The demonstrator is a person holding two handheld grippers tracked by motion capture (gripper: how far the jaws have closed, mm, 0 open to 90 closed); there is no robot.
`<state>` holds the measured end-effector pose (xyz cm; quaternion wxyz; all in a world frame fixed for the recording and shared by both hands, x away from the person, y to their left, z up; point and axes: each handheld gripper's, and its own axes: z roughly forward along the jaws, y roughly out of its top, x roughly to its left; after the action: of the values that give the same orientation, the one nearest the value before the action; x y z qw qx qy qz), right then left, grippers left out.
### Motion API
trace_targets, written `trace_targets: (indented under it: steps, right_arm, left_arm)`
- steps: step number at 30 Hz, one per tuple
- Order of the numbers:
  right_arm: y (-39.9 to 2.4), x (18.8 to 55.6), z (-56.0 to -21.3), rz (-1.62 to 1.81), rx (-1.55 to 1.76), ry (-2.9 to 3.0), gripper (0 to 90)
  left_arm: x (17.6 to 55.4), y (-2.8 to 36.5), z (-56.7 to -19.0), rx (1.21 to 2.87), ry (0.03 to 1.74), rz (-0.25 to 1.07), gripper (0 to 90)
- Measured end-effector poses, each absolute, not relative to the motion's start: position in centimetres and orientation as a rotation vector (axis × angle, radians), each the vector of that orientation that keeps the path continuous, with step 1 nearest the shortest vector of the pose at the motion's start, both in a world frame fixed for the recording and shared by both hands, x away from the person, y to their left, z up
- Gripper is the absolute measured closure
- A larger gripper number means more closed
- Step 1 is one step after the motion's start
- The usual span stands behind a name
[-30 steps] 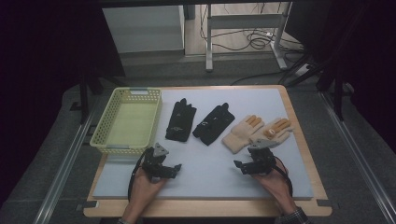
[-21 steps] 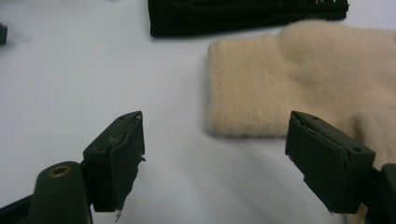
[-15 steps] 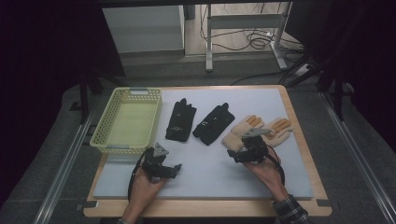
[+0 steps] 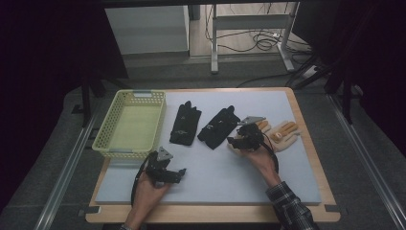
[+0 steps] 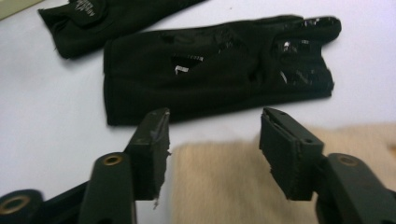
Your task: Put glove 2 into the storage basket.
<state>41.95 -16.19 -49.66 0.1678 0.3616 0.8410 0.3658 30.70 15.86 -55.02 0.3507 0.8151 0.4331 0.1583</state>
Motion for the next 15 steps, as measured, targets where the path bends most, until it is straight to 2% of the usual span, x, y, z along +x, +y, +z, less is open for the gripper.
trace_targets:
  steps: [5, 11, 15]
  right_arm:
    - [-15.0, 43.6, -49.7, 1.007, 1.03, 2.388, 43.7]
    - [-13.7, 45.6, -49.9, 1.006, 1.067, 2.377, 29.0]
    - [-12.9, 46.7, -50.1, 0.999, 1.091, 2.375, 23.9]
  left_arm:
    - [30.7, 15.9, -55.0, 2.11, 1.121, 0.41, 9.0]
    - [30.7, 15.9, -55.0, 2.11, 1.122, 0.41, 9.0]
    - [30.7, 15.9, -55.0, 2.11, 1.121, 0.409, 8.9]
